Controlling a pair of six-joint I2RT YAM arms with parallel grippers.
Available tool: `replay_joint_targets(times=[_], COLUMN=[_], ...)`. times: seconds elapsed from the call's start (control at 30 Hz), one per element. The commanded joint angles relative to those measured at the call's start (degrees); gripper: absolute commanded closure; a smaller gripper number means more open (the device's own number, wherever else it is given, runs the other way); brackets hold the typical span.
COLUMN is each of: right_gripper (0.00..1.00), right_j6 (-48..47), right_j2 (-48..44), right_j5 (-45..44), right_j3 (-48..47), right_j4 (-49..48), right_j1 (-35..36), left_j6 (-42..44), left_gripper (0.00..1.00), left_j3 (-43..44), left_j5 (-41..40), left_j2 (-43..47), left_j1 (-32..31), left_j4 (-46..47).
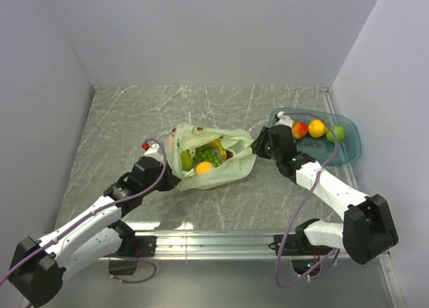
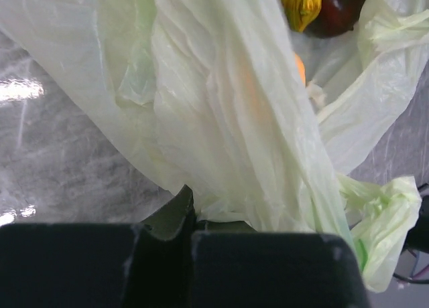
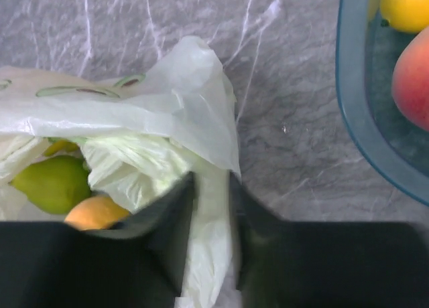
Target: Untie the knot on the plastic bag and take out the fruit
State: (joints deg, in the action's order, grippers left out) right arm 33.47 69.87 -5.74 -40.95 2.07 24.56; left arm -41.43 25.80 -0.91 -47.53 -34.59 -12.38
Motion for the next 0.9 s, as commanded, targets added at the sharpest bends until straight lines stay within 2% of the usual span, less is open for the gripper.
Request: replay_joint_targets(times=[0.0, 0.07, 0.1, 0.2, 0.37, 0.43, 0.53, 0.67, 0.87], right_gripper=[0.44, 0.37, 0.35, 0.36, 0.36, 0.33, 0.23, 0.11, 0.09], right_j6=[-4.10, -10.25, -12.10, -17.21, -18.09, -18.96, -18.36, -17.48, -15.55], right_j2=[-3.94, -5.53, -5.70, -5.36, 1.22, 5.34, 10.62, 16.34, 23.11], right_j5=[-1.38, -3.30, -4.45, -7.00, 0.19, 1.07, 4.84, 5.47, 3.72], right_j3=[-5.45, -10.17, -12.03, -17.49, -21.70, -22.86, -23.91, -23.21, -21.63], right_j4=[0.74, 4.60, 6.18, 10.23, 9.53, 10.06, 10.50, 11.03, 9.45], right_j1=[3.98, 7.33, 11.96, 19.18, 23.69, 26.49, 27.30, 28.09, 28.88], left_j6=[0.12, 0.38, 0.38, 0.38, 0.47, 0.56, 0.21, -0.23, -0.41], left_gripper=[0.99, 0.99, 0.99, 0.99, 0.99, 0.99, 0.99, 0.99, 0.99], left_j3=[0.47, 0.65, 0.65, 0.30, 0.30, 0.56, 0.57, 0.04, -0.23], left_j5=[4.42, 4.86, 5.21, 5.83, 5.92, 5.74, 5.21, 5.21, 4.16], left_j2=[-0.11, -0.28, -0.46, -0.46, -0.81, -1.25, -1.60, -1.25, -0.46], left_j1=[-0.04, -0.04, 0.05, -0.13, -0.22, -0.30, -0.30, -0.30, -0.39], left_j4=[0.96, 0.87, 0.96, 1.57, 2.27, 2.27, 1.83, 1.92, 1.57])
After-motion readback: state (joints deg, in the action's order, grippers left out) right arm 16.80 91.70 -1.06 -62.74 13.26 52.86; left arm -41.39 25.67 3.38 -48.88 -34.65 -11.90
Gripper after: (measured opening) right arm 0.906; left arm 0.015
